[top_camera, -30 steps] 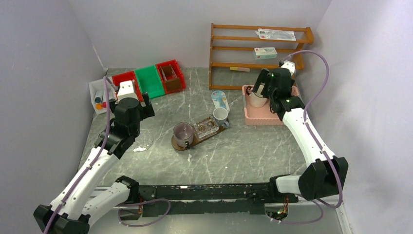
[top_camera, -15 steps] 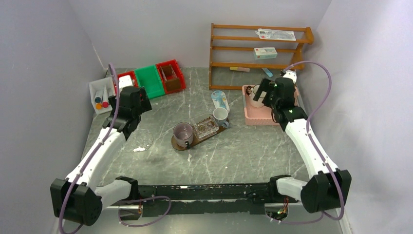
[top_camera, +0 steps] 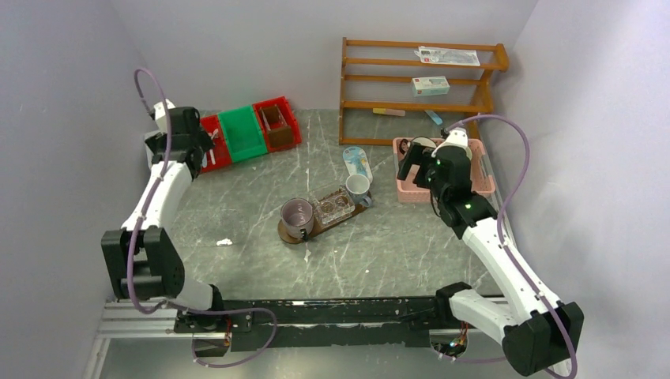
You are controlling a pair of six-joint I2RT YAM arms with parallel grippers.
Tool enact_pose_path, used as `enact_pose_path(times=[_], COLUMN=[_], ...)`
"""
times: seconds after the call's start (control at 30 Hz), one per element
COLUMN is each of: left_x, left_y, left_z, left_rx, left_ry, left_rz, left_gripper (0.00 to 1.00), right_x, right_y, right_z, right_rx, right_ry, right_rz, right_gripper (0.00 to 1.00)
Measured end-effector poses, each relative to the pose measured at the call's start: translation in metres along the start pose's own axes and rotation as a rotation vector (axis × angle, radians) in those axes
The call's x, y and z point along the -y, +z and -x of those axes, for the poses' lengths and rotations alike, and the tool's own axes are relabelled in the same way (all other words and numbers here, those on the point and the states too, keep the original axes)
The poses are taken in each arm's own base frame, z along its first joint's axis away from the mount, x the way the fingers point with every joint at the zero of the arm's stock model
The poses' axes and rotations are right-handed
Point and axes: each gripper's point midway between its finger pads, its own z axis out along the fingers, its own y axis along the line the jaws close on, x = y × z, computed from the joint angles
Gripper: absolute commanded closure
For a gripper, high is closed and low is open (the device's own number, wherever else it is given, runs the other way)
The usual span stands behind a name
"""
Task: Prepare toiletry sets of a toothbrush and toothpaste on the tray
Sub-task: Pick up the toothpaste from the storage box.
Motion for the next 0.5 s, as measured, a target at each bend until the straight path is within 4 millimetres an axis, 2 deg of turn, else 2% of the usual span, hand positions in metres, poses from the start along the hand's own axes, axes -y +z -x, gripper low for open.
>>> enact_pose_path(times=[0.23, 0.37, 0.5], left_x=[-0.043, -0.064, -0.072], left_y=[0.052, 0.079, 0.108], left_z=[0.017, 0.010, 0.005], left_rx=[-0.029, -0.081, -0.129], left_ry=[-0.070, -0.093, -0.109], left_rz=[0.126, 0.156, 0.163], left_gripper=[0.11, 0.16, 0.24], right_x=[-0.002, -0.002, 0.000], right_y=[-0.008, -0.009, -0.009], right_z=[-0.007, -0.007, -0.006], right_rx=[0.014, 0.022, 0.026], right_ry=[-0.027, -0.048, -0.054], right_rz=[0.001, -0.009, -0.020], right_gripper=[0.02, 0.02, 0.02])
